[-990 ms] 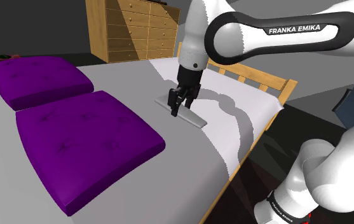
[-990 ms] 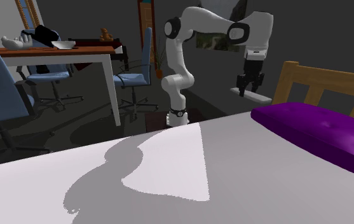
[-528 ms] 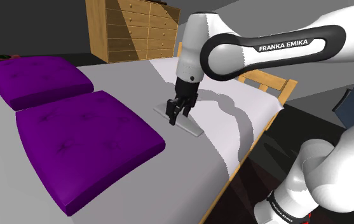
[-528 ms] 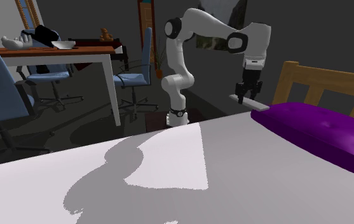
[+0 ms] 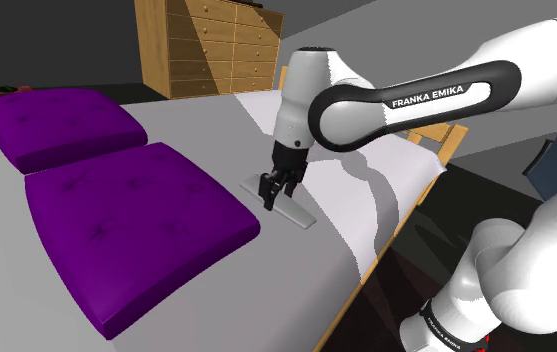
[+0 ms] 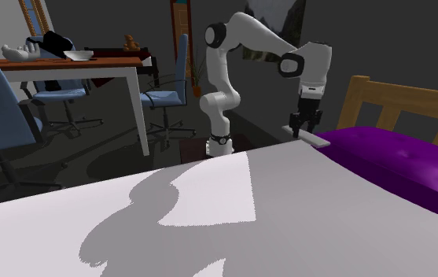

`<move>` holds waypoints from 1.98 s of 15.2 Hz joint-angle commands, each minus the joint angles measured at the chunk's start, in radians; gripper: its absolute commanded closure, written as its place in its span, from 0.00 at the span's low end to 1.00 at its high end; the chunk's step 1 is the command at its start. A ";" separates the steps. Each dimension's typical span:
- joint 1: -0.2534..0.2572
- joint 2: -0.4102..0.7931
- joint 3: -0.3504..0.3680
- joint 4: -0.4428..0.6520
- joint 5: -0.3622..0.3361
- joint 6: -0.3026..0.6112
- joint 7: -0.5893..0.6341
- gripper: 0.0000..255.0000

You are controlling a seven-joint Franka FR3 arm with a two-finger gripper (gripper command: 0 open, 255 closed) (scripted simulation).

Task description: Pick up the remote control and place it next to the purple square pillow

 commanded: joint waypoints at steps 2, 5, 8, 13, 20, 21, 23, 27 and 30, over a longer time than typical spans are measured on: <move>0.000 0.014 0.001 -0.026 -0.001 0.041 0.001 1.00; 0.000 0.031 0.003 -0.051 -0.003 0.083 0.003 1.00; 0.000 0.050 0.004 -0.074 -0.005 0.125 0.005 1.00; 0.000 0.086 0.006 -0.108 -0.010 0.195 0.009 1.00; 0.000 0.136 0.008 -0.141 -0.019 0.277 0.015 1.00; 0.000 0.136 0.008 -0.141 -0.019 0.277 0.015 1.00; 0.000 0.136 0.008 -0.141 -0.019 0.277 0.015 1.00; 0.000 0.136 0.008 -0.141 -0.019 0.277 0.015 0.00; 0.000 0.136 0.008 -0.141 -0.019 0.277 0.015 0.00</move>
